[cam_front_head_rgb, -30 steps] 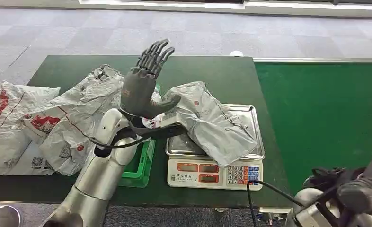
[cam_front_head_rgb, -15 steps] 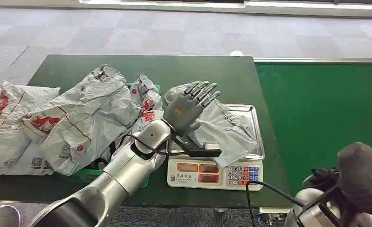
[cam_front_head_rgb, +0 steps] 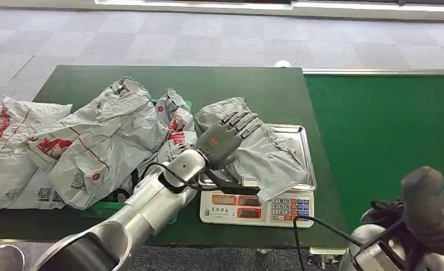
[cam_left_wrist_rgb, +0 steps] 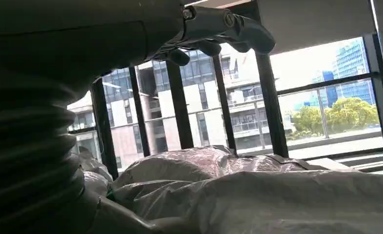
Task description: Moved the parcel from conveyor to table for the left to box.
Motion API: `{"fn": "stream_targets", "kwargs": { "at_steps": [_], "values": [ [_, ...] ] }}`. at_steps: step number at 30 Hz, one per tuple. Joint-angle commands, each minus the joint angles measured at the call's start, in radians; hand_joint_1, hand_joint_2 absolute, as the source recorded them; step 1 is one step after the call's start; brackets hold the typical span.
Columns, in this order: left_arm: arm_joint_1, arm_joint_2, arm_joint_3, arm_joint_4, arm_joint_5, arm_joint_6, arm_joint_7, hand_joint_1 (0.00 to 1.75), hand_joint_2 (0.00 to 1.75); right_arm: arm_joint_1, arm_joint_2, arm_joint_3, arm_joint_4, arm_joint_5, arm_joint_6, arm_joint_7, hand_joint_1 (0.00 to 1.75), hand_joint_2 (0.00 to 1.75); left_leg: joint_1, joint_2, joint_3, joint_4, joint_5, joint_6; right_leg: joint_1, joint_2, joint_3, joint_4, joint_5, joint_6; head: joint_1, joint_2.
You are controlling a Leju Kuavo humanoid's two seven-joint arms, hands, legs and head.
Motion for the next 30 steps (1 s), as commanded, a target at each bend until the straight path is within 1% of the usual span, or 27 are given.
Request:
{"fn": "stream_targets", "kwargs": {
  "at_steps": [1,20,24,30],
  "values": [
    [-0.056,0.011,-0.101,0.112,-0.036,0.006,0.015,0.0,1.75,-0.021,0.082,-0.055,0.047,0.002,0.0,0.0,0.0,1.75,-0.001,0.0,0.001,-0.002,0.001,0.0,0.0,0.001,0.0,-0.001,0.001,-0.001,0.0,0.0],
    [-0.06,0.007,-0.116,0.119,-0.055,0.006,0.025,0.0,1.75,-0.016,0.082,-0.056,0.044,0.002,0.0,0.0,0.0,1.75,0.0,0.0,0.0,0.0,0.0,0.0,0.0,0.0,0.0,0.0,0.0,-0.001,0.0,0.0],
    [-0.06,0.004,-0.167,0.145,-0.12,-0.003,0.062,0.0,1.75,-0.017,0.082,-0.056,0.041,0.001,0.0,0.0,0.0,1.75,0.0,0.0,0.0,-0.001,0.001,0.0,0.0,0.0,-0.001,0.0,0.0,-0.001,0.0,0.0],
    [-0.035,-0.01,-0.187,0.159,-0.131,-0.009,0.033,0.0,1.75,-0.019,0.082,-0.057,0.051,-0.003,0.0,0.0,0.0,1.75,0.0,0.0,0.001,-0.001,0.0,0.0,0.0,0.0,0.0,0.0,0.0,-0.001,0.0,0.0]
  ]
}}
